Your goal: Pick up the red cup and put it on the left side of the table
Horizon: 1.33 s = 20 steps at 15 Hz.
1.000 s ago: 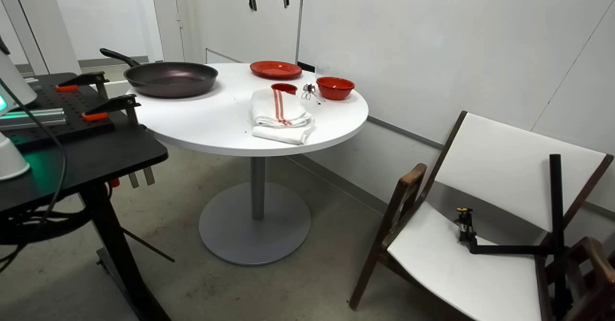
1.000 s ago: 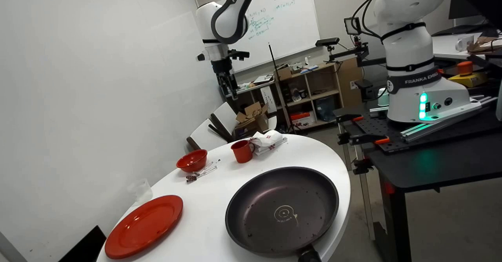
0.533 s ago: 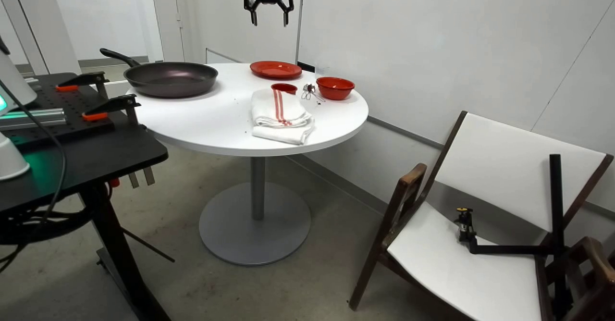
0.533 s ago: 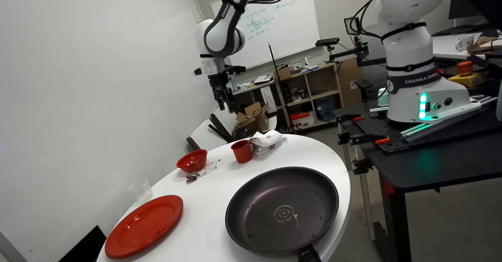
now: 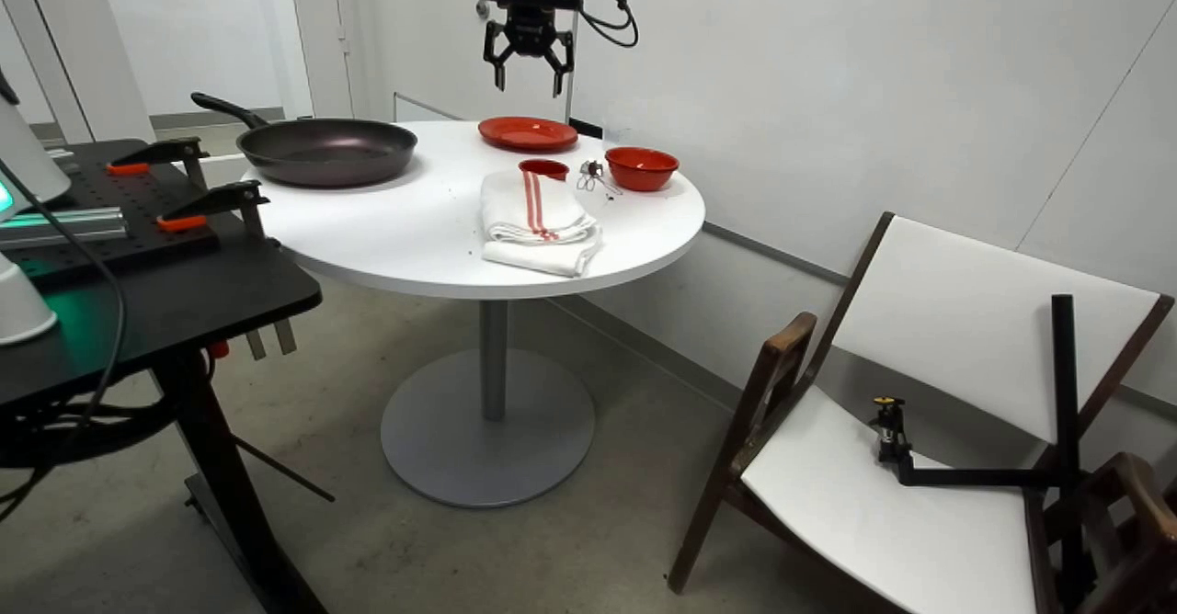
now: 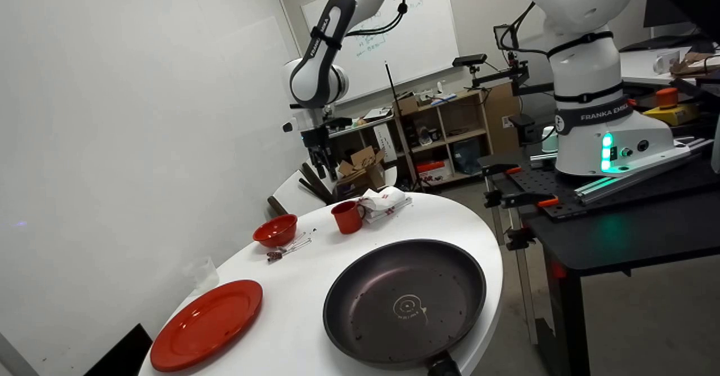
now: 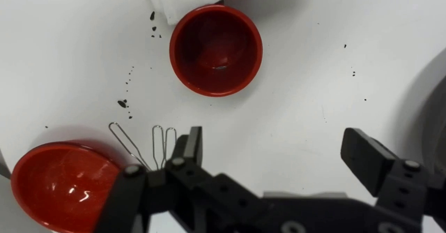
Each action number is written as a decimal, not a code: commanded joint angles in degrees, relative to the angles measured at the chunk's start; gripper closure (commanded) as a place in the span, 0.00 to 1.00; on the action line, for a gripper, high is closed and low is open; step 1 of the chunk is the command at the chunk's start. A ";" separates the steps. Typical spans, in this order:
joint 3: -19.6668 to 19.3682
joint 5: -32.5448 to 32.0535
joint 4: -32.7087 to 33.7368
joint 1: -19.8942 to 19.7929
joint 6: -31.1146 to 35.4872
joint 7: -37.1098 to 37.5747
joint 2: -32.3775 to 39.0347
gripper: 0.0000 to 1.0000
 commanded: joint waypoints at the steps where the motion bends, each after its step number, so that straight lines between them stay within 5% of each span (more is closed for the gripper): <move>1: 1.45 1.34 3.96 -1.06 -1.95 -0.97 4.23 0.00; 20: 3.04 2.23 8.91 -4.02 -2.36 0.61 15.14 0.00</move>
